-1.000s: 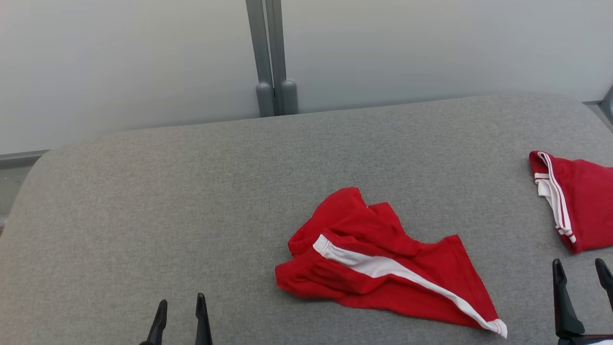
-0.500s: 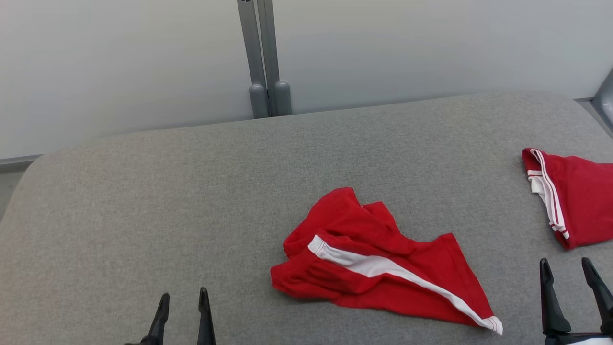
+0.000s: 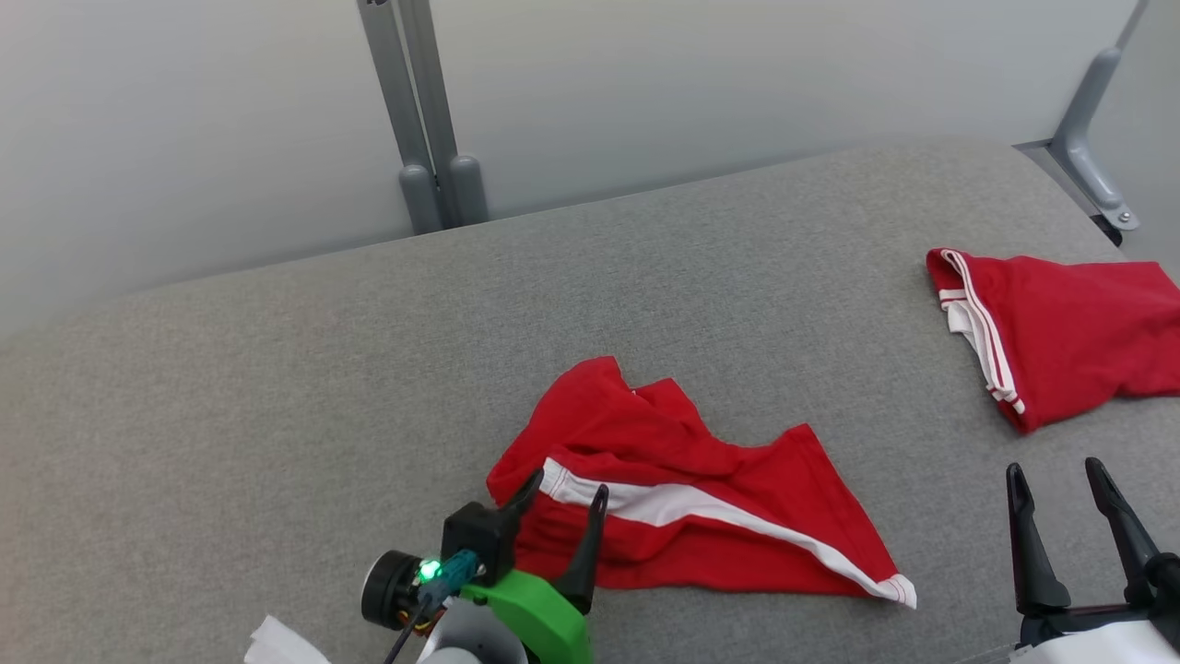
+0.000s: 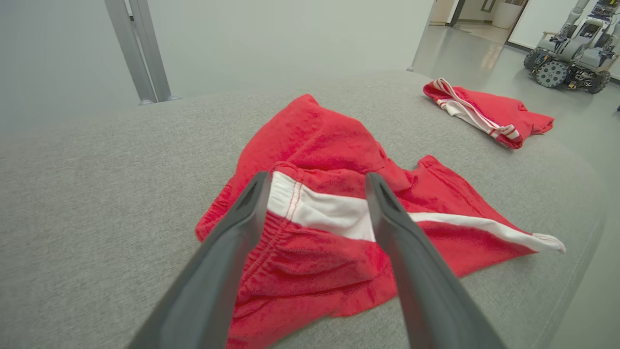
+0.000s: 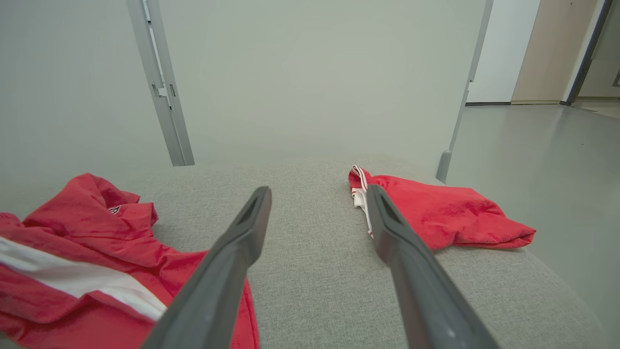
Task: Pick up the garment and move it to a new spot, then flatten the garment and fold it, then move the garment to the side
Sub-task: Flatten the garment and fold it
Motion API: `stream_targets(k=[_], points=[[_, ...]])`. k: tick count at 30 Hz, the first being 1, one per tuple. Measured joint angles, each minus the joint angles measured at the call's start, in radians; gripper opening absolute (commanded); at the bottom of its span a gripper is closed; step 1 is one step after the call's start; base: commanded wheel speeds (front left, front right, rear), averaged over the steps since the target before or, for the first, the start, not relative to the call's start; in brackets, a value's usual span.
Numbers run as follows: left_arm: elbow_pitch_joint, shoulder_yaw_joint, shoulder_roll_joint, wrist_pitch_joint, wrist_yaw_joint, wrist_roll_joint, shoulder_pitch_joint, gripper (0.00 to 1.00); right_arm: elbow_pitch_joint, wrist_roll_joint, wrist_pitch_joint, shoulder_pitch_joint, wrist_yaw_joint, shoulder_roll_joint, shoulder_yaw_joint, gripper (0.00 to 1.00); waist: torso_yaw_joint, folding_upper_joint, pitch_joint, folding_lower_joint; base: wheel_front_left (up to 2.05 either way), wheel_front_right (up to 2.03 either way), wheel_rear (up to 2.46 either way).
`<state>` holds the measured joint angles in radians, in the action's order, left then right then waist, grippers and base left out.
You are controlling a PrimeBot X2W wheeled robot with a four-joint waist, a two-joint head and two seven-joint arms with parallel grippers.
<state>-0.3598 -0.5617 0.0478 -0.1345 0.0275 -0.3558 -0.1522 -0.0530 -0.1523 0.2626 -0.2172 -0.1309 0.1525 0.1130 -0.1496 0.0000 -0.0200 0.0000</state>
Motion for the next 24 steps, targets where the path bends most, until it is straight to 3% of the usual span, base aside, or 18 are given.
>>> stream_targets(k=[5,12,24], points=[[-0.114,-0.059,0.0,0.073,0.028,-0.047,-0.106,1.0,0.001,-0.003,0.0,0.014,0.0,0.0,-0.003,1.0,-0.044,0.0,0.006,0.0,0.0,0.0,0.0],[-0.183,-0.046,0.007,0.123,0.078,-0.08,-0.171,1.0,0.0,-0.004,0.0,0.011,0.0,-0.005,0.005,1.0,-0.084,0.0,0.013,0.0,0.0,0.0,0.0],[-0.055,-0.058,0.079,0.289,0.098,-0.1,-0.129,1.0,0.003,-0.004,0.0,-0.003,0.0,-0.012,0.019,1.0,-0.067,0.0,0.012,0.0,0.0,0.0,0.0]])
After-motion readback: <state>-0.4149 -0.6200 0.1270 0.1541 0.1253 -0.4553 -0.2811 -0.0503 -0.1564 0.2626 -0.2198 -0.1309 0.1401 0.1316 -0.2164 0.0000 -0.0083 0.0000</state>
